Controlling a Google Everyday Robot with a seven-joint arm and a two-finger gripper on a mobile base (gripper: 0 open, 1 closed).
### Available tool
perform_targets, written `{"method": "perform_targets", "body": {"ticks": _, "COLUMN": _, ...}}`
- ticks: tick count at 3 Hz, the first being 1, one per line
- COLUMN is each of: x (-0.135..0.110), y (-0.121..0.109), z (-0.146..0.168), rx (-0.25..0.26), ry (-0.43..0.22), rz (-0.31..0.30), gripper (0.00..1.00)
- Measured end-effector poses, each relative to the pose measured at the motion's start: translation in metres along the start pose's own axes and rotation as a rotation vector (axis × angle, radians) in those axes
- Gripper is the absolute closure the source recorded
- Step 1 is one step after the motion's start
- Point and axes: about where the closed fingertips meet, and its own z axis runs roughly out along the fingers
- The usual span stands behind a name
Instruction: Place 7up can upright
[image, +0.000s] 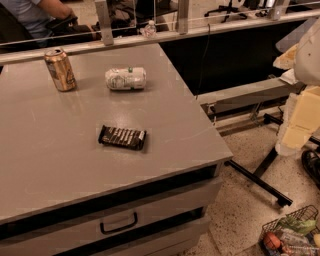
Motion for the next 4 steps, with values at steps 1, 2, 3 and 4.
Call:
{"method": "perform_targets", "body": {"ticks": 1, "x": -0.003, "y": -0.002, "z": 0.001, "rx": 0.005, "ry": -0.004, "rz": -0.004, "gripper": 0.00}}
{"method": "perform_targets", "body": {"ticks": 2, "x": -0.020, "y": -0.014, "z": 0.012, "rx": 0.012, "ry": -0.021, "rz": -0.015, "gripper": 0.00}}
{"method": "perform_targets", "body": {"ticks": 3, "x": -0.060, "y": -0.046, "z": 0.042, "rx": 0.020, "ry": -0.064, "rz": -0.051, "gripper": 0.00}}
{"method": "perform_targets", "body": {"ticks": 4, "x": -0.092, "y": -0.084, "z": 0.068, "rx": 0.012, "ry": -0.093, "rz": -0.089, "gripper": 0.00}}
